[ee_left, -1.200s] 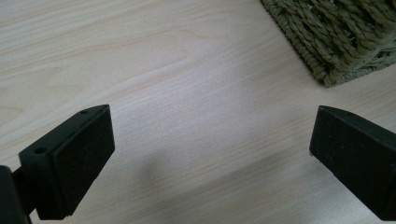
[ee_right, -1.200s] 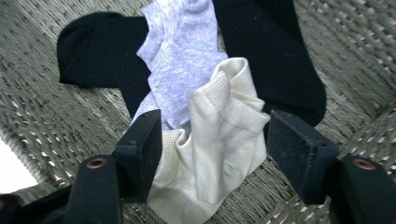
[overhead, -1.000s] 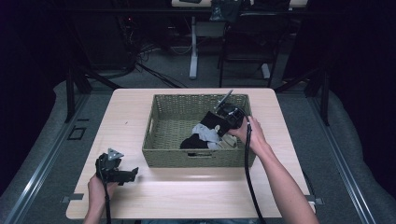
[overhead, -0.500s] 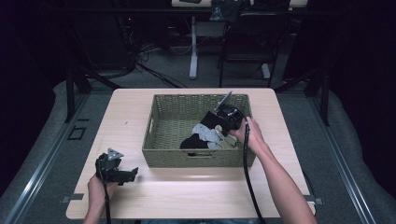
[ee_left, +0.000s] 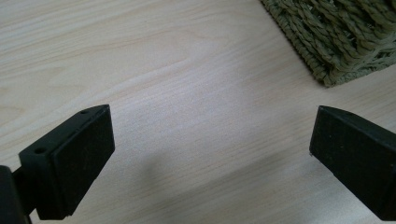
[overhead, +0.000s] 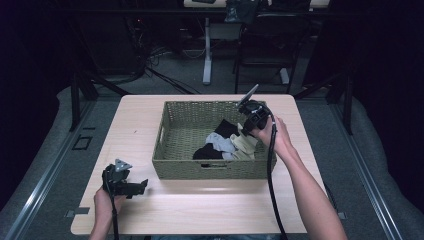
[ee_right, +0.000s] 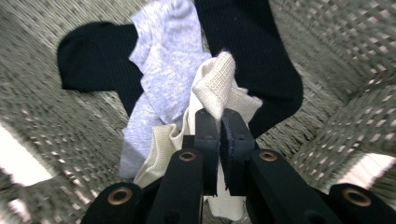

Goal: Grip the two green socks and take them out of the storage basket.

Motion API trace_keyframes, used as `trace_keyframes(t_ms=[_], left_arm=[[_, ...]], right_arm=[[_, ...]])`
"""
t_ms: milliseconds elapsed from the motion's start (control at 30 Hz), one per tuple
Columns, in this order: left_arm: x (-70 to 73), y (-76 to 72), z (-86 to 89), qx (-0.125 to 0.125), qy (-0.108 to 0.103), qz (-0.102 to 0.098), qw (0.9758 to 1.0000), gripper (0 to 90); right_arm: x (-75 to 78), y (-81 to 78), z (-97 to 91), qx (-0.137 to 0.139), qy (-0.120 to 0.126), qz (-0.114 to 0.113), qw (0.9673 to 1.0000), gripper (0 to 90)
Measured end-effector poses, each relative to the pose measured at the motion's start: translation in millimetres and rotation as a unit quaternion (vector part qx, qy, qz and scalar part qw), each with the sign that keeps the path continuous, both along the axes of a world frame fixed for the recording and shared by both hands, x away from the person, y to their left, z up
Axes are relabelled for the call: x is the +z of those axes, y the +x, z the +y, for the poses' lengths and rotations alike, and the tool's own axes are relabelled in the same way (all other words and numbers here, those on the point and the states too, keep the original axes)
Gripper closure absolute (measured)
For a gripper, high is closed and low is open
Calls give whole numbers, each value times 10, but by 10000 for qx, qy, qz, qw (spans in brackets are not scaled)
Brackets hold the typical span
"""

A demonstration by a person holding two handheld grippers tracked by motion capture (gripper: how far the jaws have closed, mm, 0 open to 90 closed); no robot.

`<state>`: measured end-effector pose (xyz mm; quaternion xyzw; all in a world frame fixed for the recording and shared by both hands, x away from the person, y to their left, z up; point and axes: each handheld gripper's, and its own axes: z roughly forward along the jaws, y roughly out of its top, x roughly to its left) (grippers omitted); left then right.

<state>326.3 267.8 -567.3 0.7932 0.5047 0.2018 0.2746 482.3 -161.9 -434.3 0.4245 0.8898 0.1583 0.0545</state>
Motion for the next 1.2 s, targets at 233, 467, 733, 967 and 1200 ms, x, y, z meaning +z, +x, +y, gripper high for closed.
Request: trace_keyframes(t_ms=[233, 467, 733, 967, 1200], left_arm=[[-2, -1, -3, 7, -21, 2, 10000, 1], [-1, 0, -4, -1, -8, 12, 10000, 1], [-2, 1, -5, -3, -15, 14, 10000, 1], [-3, 3, -10, -6, -26, 17, 10000, 1], [-3, 4, -10, -8, -23, 11, 10000, 1]], right_arm=[[287, -43, -56, -22, 125, -145, 9998, 866], [488, -65, -84, 0, 264, -222, 9994, 866], [657, -61, -78, 14, 278, -307, 9991, 866], [815, -50, -81, 9, 324, -427, 9986, 866], [934, -42, -121, -13, 375, -479, 9981, 866]])
